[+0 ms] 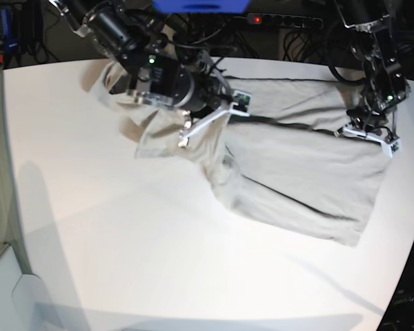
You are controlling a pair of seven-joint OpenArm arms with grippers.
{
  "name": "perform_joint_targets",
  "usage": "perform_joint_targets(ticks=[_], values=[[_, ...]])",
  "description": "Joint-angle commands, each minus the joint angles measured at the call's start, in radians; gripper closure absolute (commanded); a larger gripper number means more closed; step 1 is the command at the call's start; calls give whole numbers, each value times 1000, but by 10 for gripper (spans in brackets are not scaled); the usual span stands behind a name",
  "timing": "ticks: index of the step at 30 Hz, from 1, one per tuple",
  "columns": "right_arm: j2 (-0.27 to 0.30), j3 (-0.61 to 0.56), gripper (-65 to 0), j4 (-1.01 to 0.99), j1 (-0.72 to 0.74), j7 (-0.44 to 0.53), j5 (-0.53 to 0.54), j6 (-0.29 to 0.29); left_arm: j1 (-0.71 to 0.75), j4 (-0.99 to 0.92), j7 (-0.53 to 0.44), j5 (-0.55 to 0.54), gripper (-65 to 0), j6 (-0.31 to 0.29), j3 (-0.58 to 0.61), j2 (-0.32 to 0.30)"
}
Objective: Layout the t-shirt on the table in an organized manner, then fold the t-shirt properly
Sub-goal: 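Swing the held shirt end with the right gripper to unfold it, then release the shirt with the right gripper and regrasp a nearby fold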
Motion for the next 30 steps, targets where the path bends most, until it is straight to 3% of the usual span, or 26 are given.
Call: perform_joint_targets(ticks=[1,15,22,30], values=[[-4,-10,0,16,3,9,6,17,-6,9,2,-2,-4,6,-2,-9],[4,-64,-17,21,4,-30,6,17,-6,15,6,-2,-4,6,-9,-9],[9,-62,-144,20,10,-56,6,17,-6,18,9,-6,-4,6,-9,-9],[55,-56,-394,36,32,-56,6,17,-6,18,6,-6,-4,6,-9,-8]])
